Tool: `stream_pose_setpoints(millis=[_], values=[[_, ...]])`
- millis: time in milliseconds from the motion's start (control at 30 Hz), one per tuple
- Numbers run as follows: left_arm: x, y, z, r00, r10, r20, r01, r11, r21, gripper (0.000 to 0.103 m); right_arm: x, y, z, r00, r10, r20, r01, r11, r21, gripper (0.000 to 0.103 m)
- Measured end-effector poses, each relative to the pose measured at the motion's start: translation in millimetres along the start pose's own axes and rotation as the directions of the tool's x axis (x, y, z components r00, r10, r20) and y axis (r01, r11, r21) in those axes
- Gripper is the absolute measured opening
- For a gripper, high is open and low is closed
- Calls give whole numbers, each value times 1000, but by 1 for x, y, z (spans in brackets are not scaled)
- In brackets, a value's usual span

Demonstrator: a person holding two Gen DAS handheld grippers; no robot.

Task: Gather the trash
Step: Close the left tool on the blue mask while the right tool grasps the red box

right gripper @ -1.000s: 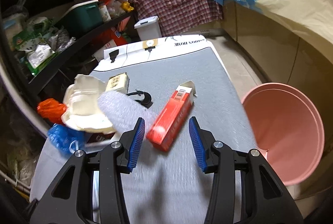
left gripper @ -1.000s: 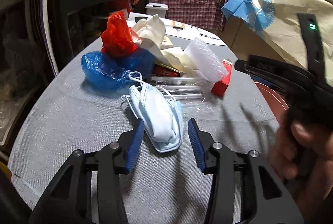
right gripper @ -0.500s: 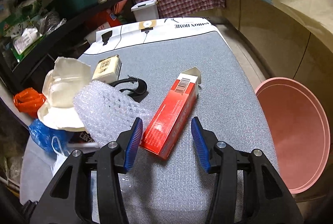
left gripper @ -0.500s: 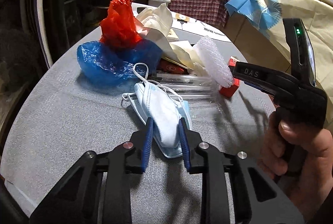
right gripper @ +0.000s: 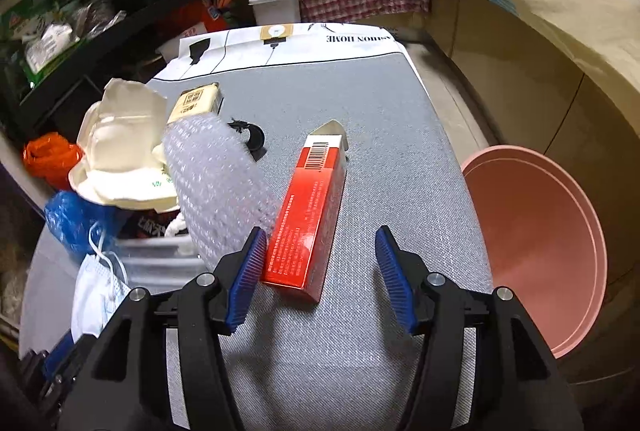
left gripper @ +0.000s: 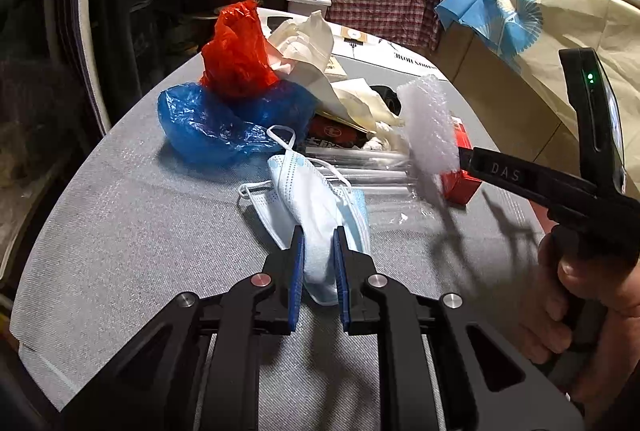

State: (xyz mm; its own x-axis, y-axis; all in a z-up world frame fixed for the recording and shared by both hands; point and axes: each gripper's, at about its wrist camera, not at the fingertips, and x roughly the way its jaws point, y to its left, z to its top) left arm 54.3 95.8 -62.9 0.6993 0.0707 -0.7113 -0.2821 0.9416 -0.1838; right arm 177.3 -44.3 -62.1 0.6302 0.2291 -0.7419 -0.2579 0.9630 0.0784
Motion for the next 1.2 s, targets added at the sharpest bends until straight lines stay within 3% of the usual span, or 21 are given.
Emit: stream_pose_setpoints(millis=[333,467,1000,1067,1133,1200], values=[[-3,-3,2,1000,2,5,-2,1000,5,14,-6,2,-10,1000,25,-12,-25,999,-26,56],[-9,-4,0,1000,2,19,-3,1000,18,14,-10,6,-16,1000,-2,11,3,998,-61,56],[-22,-6,-3,1000,-7,27,6,999,34,14,-3,-8,-21,999,28,-21,-28,1000,-1,58],[-21,-5,-3,1000,-4,27,3,999,32,14,0,-10,-22,998,46,-31,-46,999,16,55],[-21,-5,-2,1000,-6,26,5,1000,30,14,0,-11,-22,998,63,-31,-62,998,27,41],[-21,-4,-3,1000,-6,29,5,999,34,14,-3,-13,-22,998,66,-22,-65,997,38,36]])
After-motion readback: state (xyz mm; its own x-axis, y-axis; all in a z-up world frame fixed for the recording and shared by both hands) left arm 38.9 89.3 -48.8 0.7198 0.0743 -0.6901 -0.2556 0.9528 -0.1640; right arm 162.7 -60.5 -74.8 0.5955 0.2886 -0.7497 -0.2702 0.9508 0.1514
